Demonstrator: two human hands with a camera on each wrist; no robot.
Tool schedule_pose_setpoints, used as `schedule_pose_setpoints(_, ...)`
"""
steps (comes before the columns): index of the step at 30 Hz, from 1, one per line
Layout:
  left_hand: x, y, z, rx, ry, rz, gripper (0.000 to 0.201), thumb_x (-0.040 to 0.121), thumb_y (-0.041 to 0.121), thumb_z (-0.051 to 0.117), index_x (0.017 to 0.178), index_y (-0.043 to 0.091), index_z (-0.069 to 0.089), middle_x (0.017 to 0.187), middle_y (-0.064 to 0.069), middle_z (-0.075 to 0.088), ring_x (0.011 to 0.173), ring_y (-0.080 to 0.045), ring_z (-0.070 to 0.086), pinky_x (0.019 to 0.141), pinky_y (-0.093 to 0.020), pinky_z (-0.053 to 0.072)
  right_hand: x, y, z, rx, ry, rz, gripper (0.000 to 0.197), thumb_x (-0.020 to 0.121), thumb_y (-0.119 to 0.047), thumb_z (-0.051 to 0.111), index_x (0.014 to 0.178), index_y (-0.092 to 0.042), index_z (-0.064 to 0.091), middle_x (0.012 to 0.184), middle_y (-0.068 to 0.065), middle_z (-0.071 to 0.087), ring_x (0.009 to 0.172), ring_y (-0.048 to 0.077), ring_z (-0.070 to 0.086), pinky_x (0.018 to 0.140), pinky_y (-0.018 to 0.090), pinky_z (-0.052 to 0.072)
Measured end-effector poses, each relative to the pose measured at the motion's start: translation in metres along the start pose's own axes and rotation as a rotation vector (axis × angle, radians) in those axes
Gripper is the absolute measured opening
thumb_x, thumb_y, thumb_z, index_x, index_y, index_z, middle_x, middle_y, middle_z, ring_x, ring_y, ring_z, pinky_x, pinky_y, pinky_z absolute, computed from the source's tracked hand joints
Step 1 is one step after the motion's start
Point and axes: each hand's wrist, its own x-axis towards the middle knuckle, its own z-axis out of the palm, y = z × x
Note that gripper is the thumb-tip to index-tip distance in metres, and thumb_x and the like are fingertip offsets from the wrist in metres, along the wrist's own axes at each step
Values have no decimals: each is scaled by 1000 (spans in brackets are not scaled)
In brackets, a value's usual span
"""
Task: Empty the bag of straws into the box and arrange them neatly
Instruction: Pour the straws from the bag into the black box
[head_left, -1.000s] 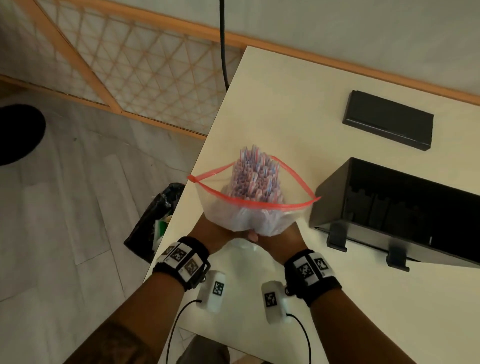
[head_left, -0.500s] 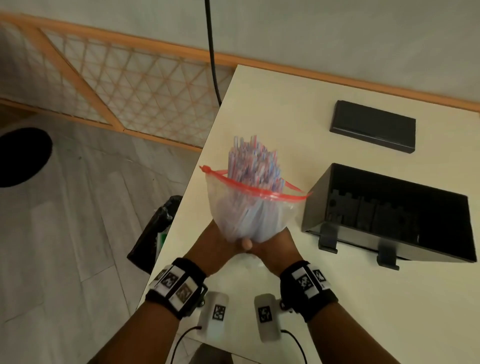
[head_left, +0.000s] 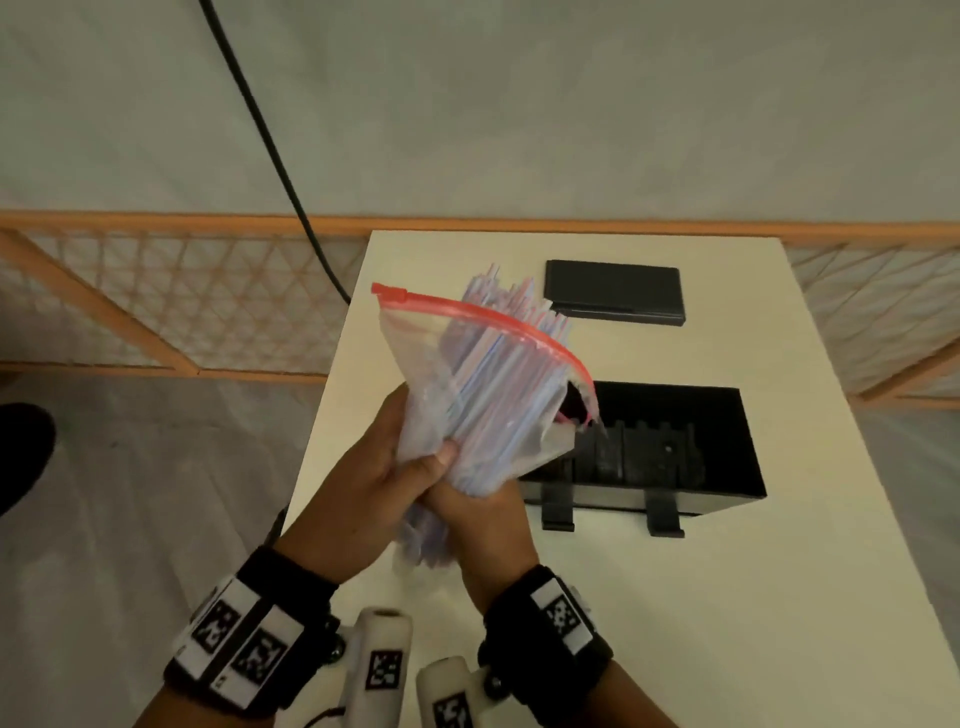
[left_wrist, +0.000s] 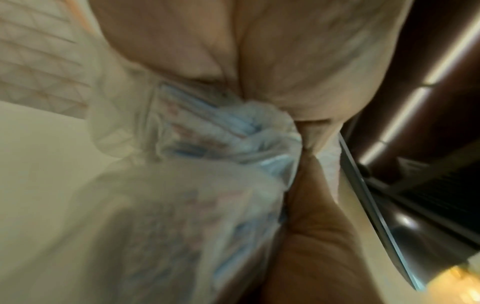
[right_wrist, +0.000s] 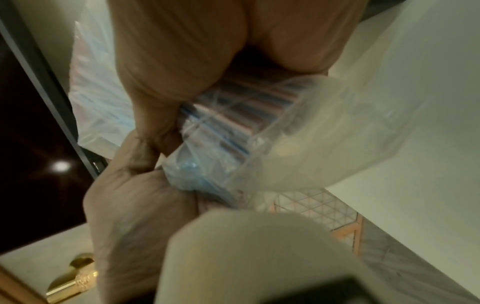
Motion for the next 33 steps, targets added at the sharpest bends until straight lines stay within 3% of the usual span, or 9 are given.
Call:
schedule_pose_setpoints(4,11,14,9,76,-100,-49,66,99,29,53,159,40,29,157,17,48,146,-6,45,122,-46,35,-4,0,-6,228,106,10,57,68,-40,78,104,3,68,76,20,68,65,34,64,53,37,52)
schedule_pose_setpoints(9,23,34,23,434,-117,11,72,90,78,28,157,60,9,164,32,25,150,4,32,122,-38,35,-7,-12,-11,365,120,52,24,76,-46,74,75,-23,74,57,9,62,44,24,54,44,29,38)
schedule_pose_setpoints(11,27,43,30,427,-111,19,61,96,72,23,155,61,17,159,33,36,146,5,39,120,-40,39,-6,-17,-14,440,123,47,20,68,-42,77,78,-24,76,65,9,66,55,27,59,50,33,42)
schedule_pose_setpoints(15,36,52,38,470,-159,-29,52,98,52,35,150,46,39,142,19,57,130,-5,57,109,-50,48,-4,-18,-22,613,183,37,44,70,-25,79,110,-8,74,99,18,74,89,30,71,75,40,59)
schedule_pose_setpoints(19,41,63,42,553,-230,-70,47,94,36,42,141,40,45,127,10,62,117,-18,62,97,-57,50,-3,-17,-32,641,170,37,51,67,-21,76,113,1,70,97,17,72,91,31,69,78,41,58)
schedule_pose_setpoints(23,50,78,51,665,-269,-87,62,81,46,41,142,48,36,129,20,60,110,-4,63,90,-47,54,-2,-14,-34,683,190,36,65,61,-21,78,117,10,65,96,25,67,82,32,68,71,38,58)
schedule_pose_setpoints(25,57,83,57,712,-283,-108,57,79,46,43,135,48,37,122,17,61,103,-9,64,86,-48,55,1,-12,-34,737,208,38,65,61,-20,78,118,8,67,97,24,69,82,32,70,69,37,59)
schedule_pose_setpoints(28,70,87,64,807,-324,-148,47,79,48,42,125,46,41,117,17,60,101,-9,62,87,-45,53,4,-11,-34,845,242,32,54,61,-19,76,113,-3,73,99,18,73,90,30,70,78,42,59)
schedule_pose_setpoints(33,94,96,73,930,-466,-189,64,72,62,35,134,46,41,127,19,57,108,-10,62,94,-45,52,9,-15,-32,1010,271,56,50,68,-24,80,117,-11,73,110,18,72,100,29,69,92,47,56)
